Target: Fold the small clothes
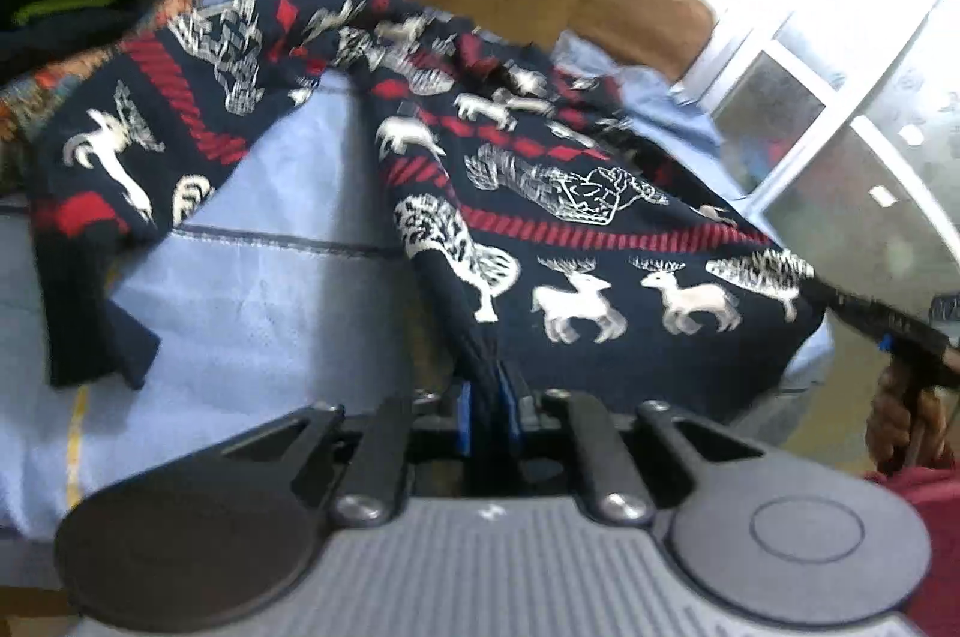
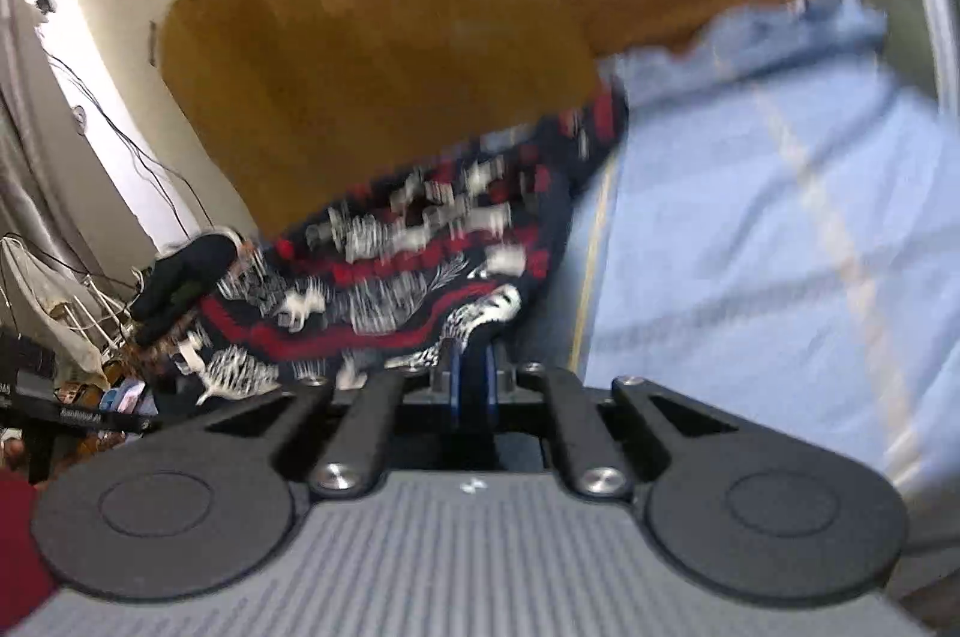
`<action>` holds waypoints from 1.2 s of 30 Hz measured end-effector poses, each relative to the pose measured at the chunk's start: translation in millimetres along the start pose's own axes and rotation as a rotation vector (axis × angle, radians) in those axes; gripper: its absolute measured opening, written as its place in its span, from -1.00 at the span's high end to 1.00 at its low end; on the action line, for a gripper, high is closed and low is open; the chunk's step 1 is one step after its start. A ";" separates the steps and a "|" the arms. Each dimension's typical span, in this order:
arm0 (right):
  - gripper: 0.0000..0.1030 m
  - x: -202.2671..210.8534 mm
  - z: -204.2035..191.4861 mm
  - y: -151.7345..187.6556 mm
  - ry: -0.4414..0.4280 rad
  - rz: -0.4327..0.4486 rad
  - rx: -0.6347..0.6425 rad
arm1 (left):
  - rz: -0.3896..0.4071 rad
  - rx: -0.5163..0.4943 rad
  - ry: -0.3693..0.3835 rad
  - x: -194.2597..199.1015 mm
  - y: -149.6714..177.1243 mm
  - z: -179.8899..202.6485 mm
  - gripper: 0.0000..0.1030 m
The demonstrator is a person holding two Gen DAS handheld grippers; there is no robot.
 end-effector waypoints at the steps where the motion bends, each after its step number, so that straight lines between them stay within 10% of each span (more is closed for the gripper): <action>1: 0.79 7.9 -4.2 -9.8 0.030 -0.002 0.044 | 0.001 -0.012 -0.014 6.1 1.8 -0.1 0.84; 8: 0.73 -39.3 4.7 37.1 0.270 -0.451 0.272 | -0.098 0.027 -0.096 -23.8 18.1 -22.4 0.70; 14: 0.41 -23.6 -5.1 -33.4 0.209 -0.183 0.206 | 0.140 0.017 -0.120 37.8 -11.0 -41.3 0.07; 21: 0.38 -137.6 -146.9 -40.0 -0.198 -0.179 0.326 | 0.359 0.179 -0.191 97.5 -18.1 -91.0 -0.05; 26: -0.01 -200.6 -283.4 5.1 -0.415 -0.170 0.711 | 0.410 0.255 -0.261 125.3 0.5 -122.9 -0.10; 31: -0.12 -257.6 -351.4 82.8 -0.353 -0.082 1.273 | 0.469 0.313 -0.289 151.9 12.2 -150.4 -0.19; 34: -0.01 -289.8 -368.7 113.5 -0.344 -0.032 1.439 | 0.479 0.345 -0.293 155.1 15.3 -159.2 -0.19; 36: 0.83 -299.9 -380.1 109.8 -0.376 -0.039 1.404 | 0.483 0.355 -0.301 155.2 14.5 -161.7 -0.19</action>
Point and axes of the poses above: each gripper's, at about its wrist camera, not at the fingertips, and x roughly against the way its jaws point, z to its right, y to its underside, the point moved 5 cm from there along -x, roughly the way its jaws point, and after that the axes turned 4 degrees about x, right-handed, at the moved point
